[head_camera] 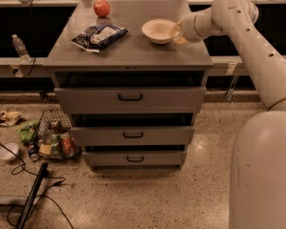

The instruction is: Move paper bowl near blue chip bag

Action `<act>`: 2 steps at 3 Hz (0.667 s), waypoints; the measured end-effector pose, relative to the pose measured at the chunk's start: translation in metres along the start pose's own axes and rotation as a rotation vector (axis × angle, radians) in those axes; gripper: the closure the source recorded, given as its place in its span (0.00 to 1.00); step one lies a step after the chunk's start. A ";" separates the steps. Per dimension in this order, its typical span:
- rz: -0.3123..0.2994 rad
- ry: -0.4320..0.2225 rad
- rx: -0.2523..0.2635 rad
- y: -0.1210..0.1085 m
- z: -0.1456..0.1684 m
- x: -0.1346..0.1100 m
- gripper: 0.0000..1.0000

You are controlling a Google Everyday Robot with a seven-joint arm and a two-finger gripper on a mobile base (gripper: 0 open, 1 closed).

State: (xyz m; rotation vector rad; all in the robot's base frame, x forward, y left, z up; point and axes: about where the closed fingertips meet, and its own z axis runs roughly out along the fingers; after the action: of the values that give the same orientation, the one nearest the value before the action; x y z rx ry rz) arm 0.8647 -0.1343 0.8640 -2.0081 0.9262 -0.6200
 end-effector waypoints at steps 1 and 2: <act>-0.087 -0.141 -0.041 -0.003 -0.005 -0.053 1.00; -0.151 -0.236 -0.071 -0.002 0.001 -0.094 0.97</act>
Offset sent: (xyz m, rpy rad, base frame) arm -0.0745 0.0862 -0.0016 -0.0841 0.0876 0.3396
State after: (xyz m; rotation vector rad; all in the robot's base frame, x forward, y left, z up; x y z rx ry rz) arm 0.8090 -0.0592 0.8571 -2.1736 0.6687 -0.4235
